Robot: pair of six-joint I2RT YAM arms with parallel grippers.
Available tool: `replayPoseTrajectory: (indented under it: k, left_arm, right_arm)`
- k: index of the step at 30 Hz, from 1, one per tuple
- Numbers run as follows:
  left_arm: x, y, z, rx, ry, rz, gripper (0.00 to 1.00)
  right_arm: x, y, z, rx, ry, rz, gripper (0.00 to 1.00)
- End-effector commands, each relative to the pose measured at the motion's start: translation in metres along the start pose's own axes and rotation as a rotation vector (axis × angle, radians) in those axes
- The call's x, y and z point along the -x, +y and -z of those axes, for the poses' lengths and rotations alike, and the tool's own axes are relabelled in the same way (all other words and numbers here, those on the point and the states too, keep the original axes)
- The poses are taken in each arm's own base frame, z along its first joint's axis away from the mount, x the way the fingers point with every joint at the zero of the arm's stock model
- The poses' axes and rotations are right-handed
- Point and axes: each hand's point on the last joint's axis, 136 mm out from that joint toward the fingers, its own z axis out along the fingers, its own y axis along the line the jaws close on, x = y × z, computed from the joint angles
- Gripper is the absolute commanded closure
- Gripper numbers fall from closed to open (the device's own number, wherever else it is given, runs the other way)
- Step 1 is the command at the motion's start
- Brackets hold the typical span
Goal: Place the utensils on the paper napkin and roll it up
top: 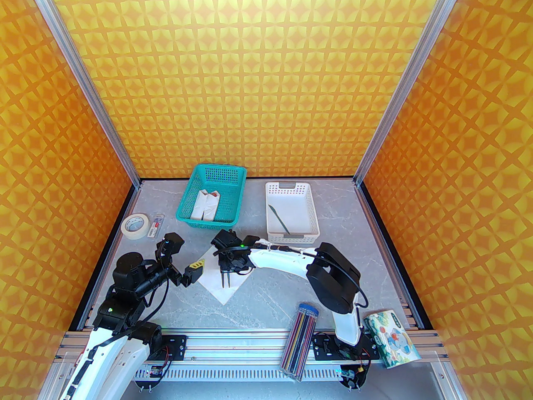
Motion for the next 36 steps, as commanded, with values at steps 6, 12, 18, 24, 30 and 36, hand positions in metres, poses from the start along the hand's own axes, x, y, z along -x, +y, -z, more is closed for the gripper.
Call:
replayPoseTrajectory:
  k: [6, 12, 18, 24, 30, 36]
  left_arm:
    - [0.001, -0.004, 0.0, -0.021, -0.001, -0.016, 0.01]
    - [0.001, -0.004, 0.0, -0.023, 0.002, -0.014, 0.01]
    - [0.001, -0.004, 0.0, -0.022, 0.0, -0.014, 0.01]
    - [0.001, -0.004, 0.0, -0.022, 0.002, -0.014, 0.01]
    - [0.001, -0.004, 0.0, -0.023, 0.003, -0.014, 0.01]
    - [0.001, -0.004, 0.0, -0.022, 0.002, -0.015, 0.01]
  right_arm:
    - [0.001, 0.008, -0.011, 0.007, 0.001, -0.002, 0.86]
    - [0.001, 0.01, -0.014, 0.01, 0.005, -0.001, 0.86]
    - [0.004, 0.012, -0.016, 0.009, 0.001, 0.002, 0.86]
    - [0.006, 0.014, -0.019, 0.007, -0.002, 0.0, 0.86]
    - [0.006, 0.013, -0.022, 0.0, -0.001, -0.006, 0.85]
    - [0.007, 0.014, -0.025, 0.001, -0.003, -0.009, 0.85]
